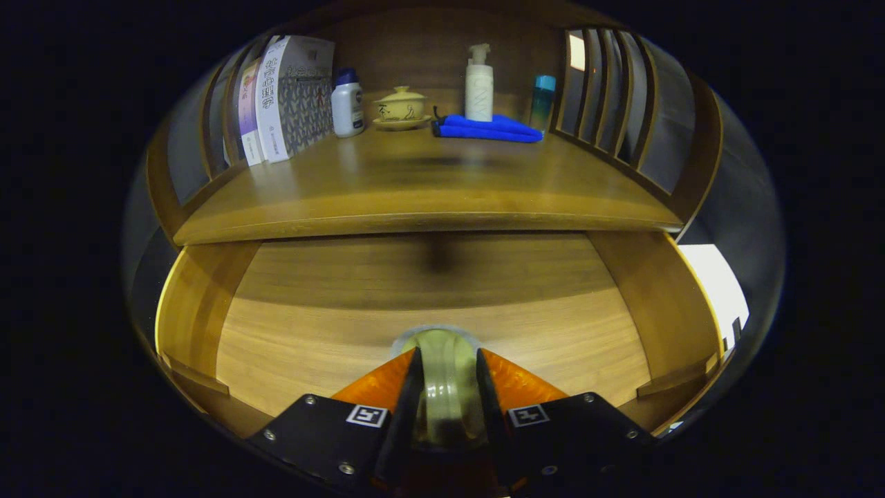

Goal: Pull open the drawer, take out the items inside it, and place them on the countertop above the cabinet.

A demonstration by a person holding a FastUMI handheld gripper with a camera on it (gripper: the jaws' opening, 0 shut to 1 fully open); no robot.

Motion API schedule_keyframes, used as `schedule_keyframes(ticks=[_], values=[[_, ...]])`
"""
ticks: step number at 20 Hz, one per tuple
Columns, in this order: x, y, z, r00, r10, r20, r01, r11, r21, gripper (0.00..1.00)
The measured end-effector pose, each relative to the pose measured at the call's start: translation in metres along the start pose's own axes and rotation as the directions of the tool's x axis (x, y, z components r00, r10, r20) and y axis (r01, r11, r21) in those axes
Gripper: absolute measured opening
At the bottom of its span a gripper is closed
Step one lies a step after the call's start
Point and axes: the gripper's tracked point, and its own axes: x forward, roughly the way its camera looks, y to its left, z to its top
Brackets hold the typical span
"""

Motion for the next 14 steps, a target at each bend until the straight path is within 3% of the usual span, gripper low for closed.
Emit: schedule_keyframes(ticks=[3,5,8,14], values=[[-0.002,0.001,0.000,1.000,-0.017,-0.011,0.017,1.000,0.004,0.28],[-0.002,0.003,0.001,1.000,-0.027,0.002,0.027,1.000,-0.007,0.22],[-0.007,0.000,0.008,0.997,-0.049,0.066,0.050,0.999,-0.019,0.17],[-0.041,-0.001,0.034,0.975,-0.049,0.216,0.052,0.999,-0.008,0.17]])
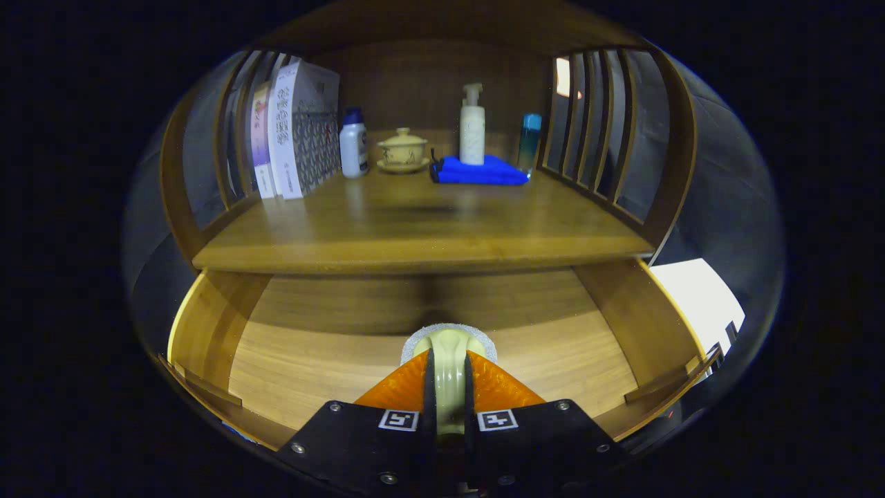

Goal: Pull open the drawer, take out the items inside it, and place them on the countertop above the cabinet.

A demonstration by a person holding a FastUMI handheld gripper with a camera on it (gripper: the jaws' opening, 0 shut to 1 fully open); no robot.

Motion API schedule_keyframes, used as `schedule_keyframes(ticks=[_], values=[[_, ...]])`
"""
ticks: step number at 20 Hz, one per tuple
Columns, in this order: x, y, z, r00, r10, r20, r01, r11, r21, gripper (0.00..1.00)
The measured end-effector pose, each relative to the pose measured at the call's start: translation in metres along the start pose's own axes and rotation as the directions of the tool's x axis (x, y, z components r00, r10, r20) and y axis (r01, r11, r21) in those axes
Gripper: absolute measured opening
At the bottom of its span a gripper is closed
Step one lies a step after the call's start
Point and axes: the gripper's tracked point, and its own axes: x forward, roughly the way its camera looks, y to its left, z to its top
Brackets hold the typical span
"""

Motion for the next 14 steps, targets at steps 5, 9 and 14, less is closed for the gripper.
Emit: schedule_keyframes(ticks=[5,9,14], values=[[-0.021,-0.010,0.034,0.995,-0.020,0.099,0.018,1.000,0.015,0.17],[-0.027,-0.012,0.059,0.988,-0.011,0.151,0.008,1.000,0.020,0.17],[-0.021,-0.012,0.093,0.981,-0.005,0.192,0.002,1.000,0.016,0.17]])
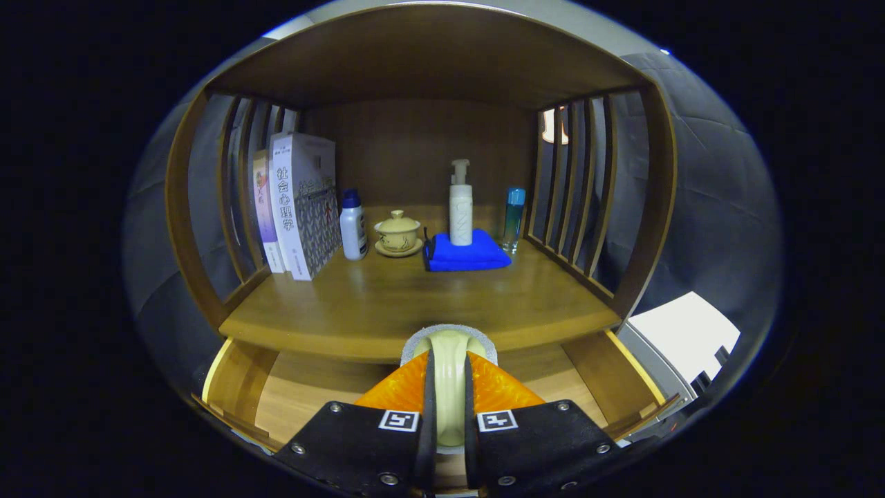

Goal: Pull open the drawer, take out the items inside it, and place them on the countertop above the cabinet.

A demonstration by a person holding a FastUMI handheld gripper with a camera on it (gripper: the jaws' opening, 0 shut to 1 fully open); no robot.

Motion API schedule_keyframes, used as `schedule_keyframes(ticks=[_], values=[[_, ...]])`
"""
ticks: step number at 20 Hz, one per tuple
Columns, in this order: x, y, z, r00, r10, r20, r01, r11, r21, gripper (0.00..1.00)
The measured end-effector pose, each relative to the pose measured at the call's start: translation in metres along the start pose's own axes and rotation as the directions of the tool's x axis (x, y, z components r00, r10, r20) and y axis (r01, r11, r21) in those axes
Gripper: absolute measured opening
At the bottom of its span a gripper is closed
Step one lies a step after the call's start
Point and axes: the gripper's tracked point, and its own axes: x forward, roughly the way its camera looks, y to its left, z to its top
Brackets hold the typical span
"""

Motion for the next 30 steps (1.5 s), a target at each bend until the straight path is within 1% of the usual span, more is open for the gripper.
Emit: schedule_keyframes(ticks=[2,7,9,13,17,19,20,23,26,30], values=[[0.012,0.005,0.013,1.000,0.016,0.002,-0.016,1.000,-0.002,0.17],[0.050,0.010,0.044,1.000,0.010,-0.004,-0.010,0.998,-0.067,0.17],[0.065,0.014,0.053,1.000,0.020,-0.013,-0.020,0.997,-0.072,0.17],[0.088,0.007,0.057,0.999,0.003,-0.035,-0.006,0.997,-0.071,0.23],[0.101,0.006,0.054,0.999,0.027,-0.038,-0.031,0.993,-0.115,0.28],[0.099,0.002,0.053,0.999,0.016,-0.033,-0.020,0.991,-0.129,0.50],[0.094,0.004,0.055,1.000,0.023,-0.015,-0.025,0.993,-0.118,0.62],[0.069,0.009,0.065,0.994,0.060,0.088,-0.054,0.996,-0.070,0.96],[0.029,0.003,0.061,0.979,0.062,0.192,-0.051,0.997,-0.065,0.95],[-0.028,0.007,0.048,0.955,0.090,0.284,-0.081,0.996,-0.041,0.95]])
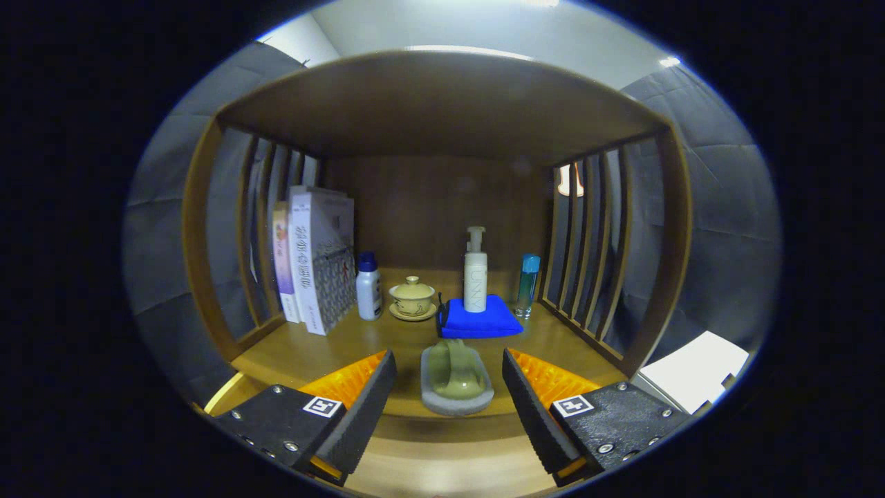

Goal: Pull open the drawer, take out the items inside it, and place them on the countertop above the cabinet.

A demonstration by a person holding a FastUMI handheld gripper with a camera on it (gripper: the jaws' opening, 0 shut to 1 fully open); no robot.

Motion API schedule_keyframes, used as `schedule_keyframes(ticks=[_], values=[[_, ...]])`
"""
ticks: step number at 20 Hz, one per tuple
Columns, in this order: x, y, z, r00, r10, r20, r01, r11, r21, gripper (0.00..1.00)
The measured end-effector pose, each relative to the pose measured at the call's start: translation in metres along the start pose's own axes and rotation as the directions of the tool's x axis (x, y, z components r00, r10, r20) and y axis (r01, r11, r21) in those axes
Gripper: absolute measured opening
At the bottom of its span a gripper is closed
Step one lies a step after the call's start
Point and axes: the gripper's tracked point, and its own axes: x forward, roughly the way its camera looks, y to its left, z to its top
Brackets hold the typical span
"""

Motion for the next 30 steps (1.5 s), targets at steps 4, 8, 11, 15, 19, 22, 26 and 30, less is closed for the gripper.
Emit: schedule_keyframes(ticks=[4,8,11,15,19,22,26,30], values=[[-0.051,0.012,-0.003,0.996,0.036,0.077,-0.035,0.999,-0.008,0.95],[-0.094,0.021,-0.001,0.982,0.060,0.180,-0.064,0.998,0.021,0.95],[-0.120,0.021,-0.011,0.972,0.068,0.224,-0.075,0.997,0.023,0.95],[-0.143,0.026,-0.032,0.966,0.095,0.239,-0.104,0.994,0.025,0.95],[-0.163,0.030,-0.062,0.963,0.114,0.242,-0.120,0.993,0.009,0.95],[-0.175,0.038,-0.085,0.961,0.143,0.238,-0.148,0.989,0.002,0.95],[-0.179,0.042,-0.114,0.964,0.146,0.220,-0.158,0.987,0.041,0.95],[-0.167,0.041,-0.143,0.976,0.128,0.173,-0.134,0.991,0.020,0.95]])
